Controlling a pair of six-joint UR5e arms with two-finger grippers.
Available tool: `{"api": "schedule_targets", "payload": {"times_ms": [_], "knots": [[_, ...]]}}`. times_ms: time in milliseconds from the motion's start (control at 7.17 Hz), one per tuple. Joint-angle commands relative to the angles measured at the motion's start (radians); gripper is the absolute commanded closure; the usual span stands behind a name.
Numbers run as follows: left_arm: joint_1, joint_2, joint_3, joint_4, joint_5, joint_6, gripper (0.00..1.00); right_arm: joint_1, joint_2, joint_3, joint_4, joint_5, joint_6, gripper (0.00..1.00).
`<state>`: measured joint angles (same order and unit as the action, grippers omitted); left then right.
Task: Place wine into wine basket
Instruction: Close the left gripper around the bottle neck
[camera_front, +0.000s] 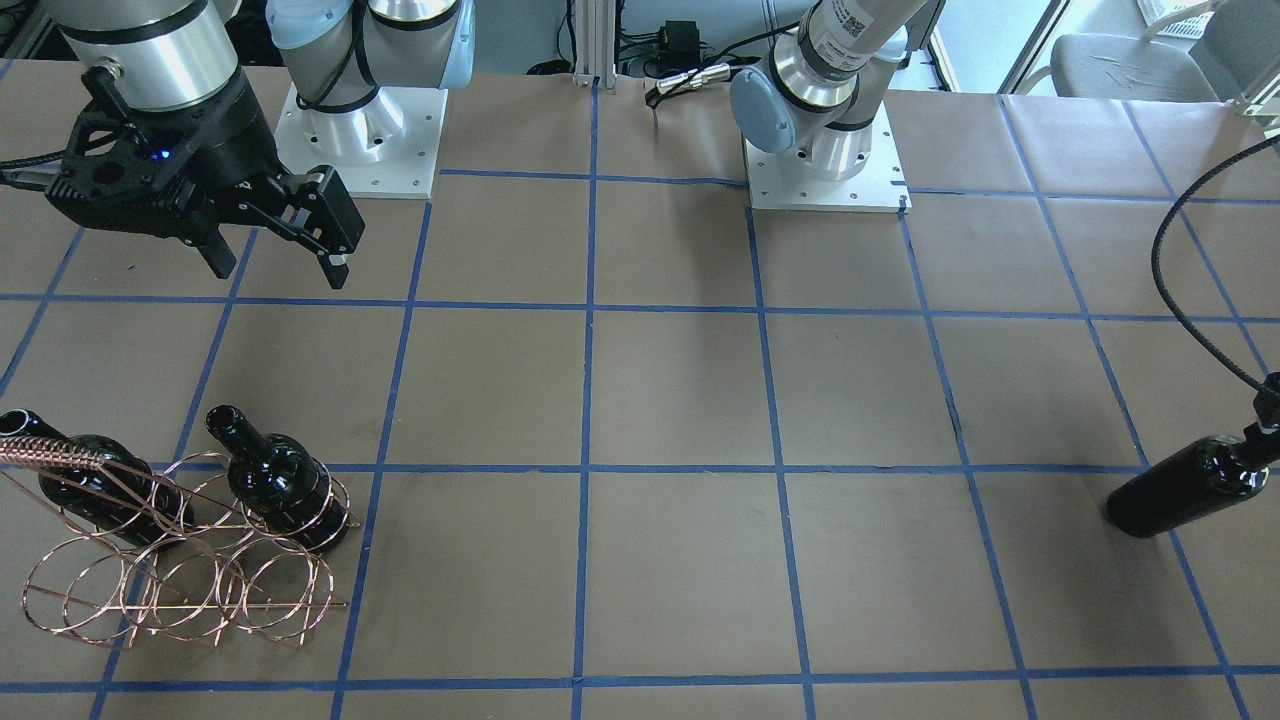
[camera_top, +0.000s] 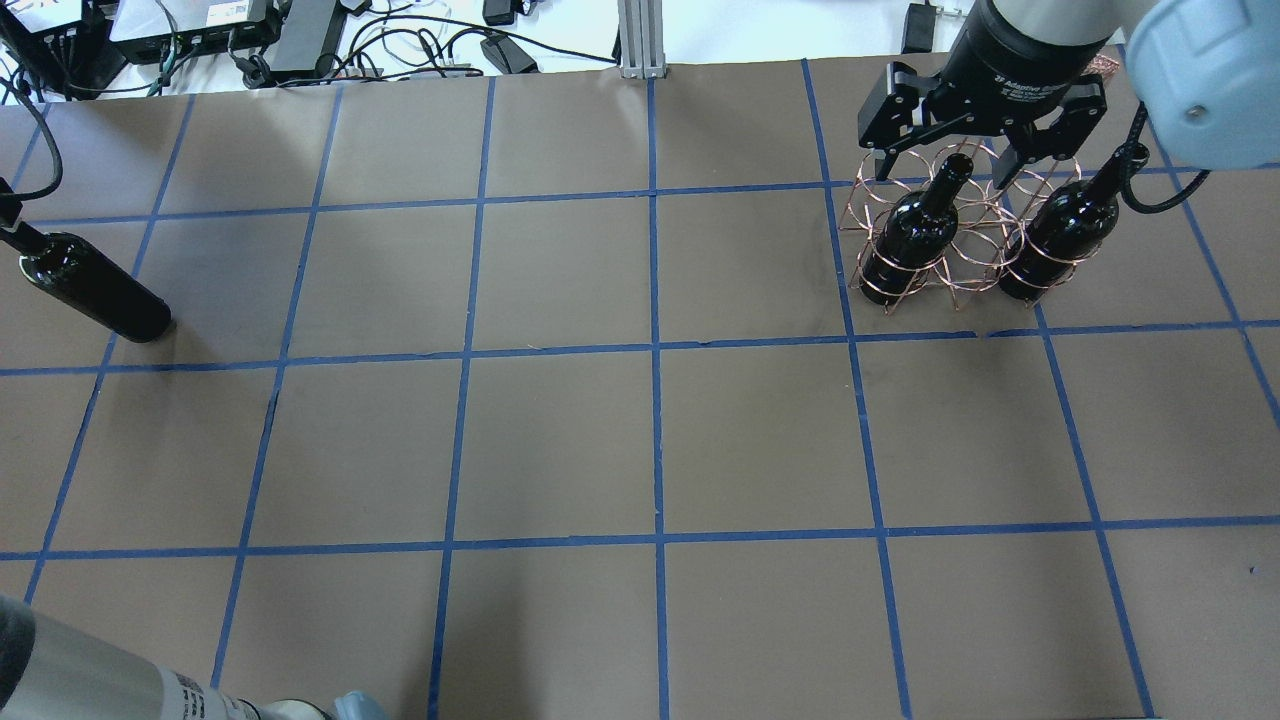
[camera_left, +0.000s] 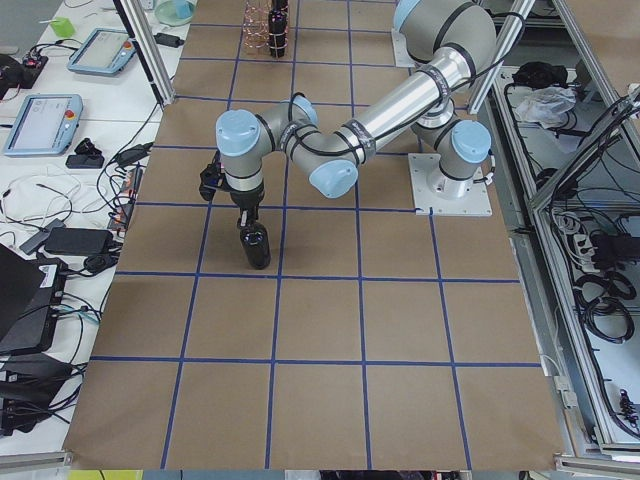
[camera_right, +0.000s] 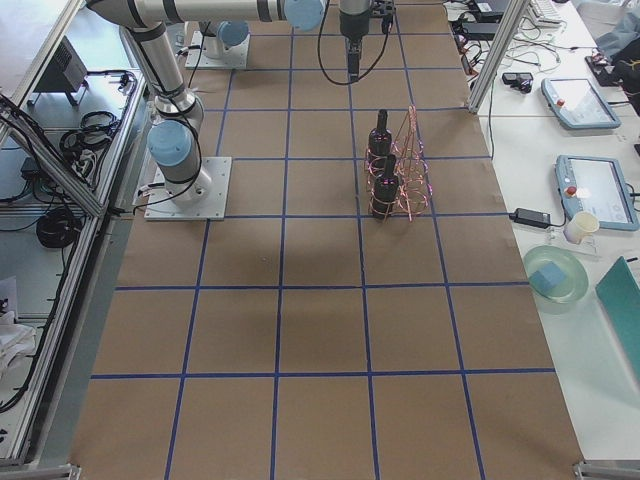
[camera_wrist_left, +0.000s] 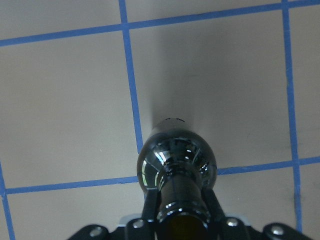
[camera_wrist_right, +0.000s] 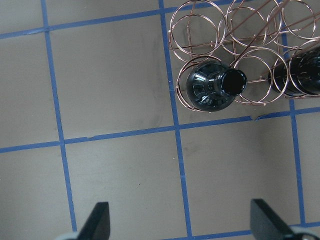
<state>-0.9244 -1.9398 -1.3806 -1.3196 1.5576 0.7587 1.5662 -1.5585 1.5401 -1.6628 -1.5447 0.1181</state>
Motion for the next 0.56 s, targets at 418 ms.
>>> {"api": "schedule_targets", "payload": {"times_ms": [418], "knots": [[-0.262, 0.143, -0.052, -0.044, -0.007, -0.35, 1.0, 0.0, 0.0, 0.0, 0.0, -0.002, 0.0, 0.0]]}}
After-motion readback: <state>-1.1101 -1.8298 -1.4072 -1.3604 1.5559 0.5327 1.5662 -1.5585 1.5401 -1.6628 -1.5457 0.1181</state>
